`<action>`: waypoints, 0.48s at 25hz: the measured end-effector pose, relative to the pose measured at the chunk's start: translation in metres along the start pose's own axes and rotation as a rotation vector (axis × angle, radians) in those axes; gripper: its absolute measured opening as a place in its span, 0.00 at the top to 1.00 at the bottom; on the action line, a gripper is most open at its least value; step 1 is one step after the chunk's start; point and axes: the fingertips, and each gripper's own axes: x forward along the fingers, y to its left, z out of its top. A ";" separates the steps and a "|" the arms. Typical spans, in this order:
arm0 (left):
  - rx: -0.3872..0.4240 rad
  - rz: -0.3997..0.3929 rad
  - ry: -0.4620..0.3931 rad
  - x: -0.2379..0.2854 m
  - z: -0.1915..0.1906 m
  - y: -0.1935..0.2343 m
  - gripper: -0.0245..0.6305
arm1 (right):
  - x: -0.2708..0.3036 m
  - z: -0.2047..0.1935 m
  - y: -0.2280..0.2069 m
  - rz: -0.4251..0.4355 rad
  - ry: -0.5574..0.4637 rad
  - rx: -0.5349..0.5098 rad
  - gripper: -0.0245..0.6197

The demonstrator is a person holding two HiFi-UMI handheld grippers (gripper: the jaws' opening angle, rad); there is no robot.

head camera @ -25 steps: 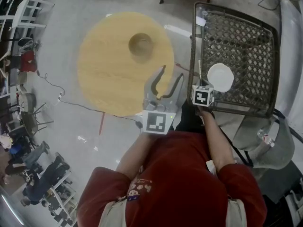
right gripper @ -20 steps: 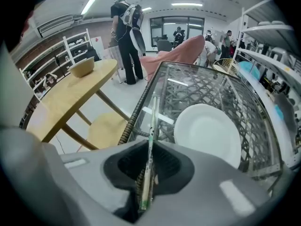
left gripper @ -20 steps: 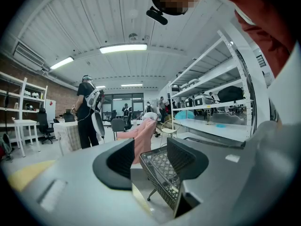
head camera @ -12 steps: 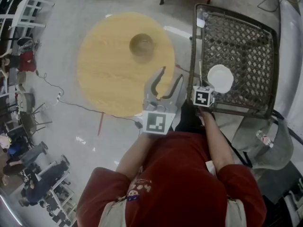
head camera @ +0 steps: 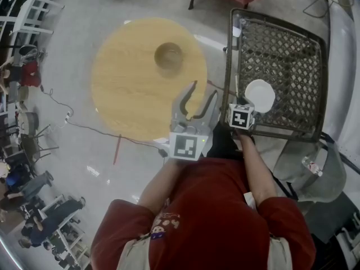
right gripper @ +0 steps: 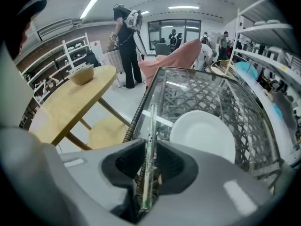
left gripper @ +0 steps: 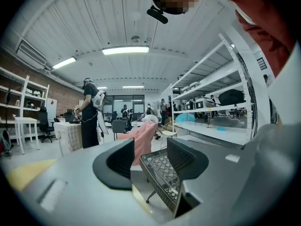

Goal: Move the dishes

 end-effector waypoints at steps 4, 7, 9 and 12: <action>0.091 -0.026 -0.007 -0.002 0.005 -0.001 0.62 | -0.007 0.006 -0.003 -0.016 -0.030 0.005 0.85; 0.022 0.001 -0.015 -0.006 0.006 0.004 0.62 | -0.015 0.018 0.001 -0.013 -0.067 0.001 0.85; 0.089 -0.017 -0.017 -0.009 0.010 0.005 0.62 | -0.020 0.024 0.004 -0.012 -0.091 0.000 0.85; 0.030 0.015 -0.047 -0.015 0.012 0.010 0.62 | -0.027 0.033 0.010 -0.012 -0.124 -0.007 0.85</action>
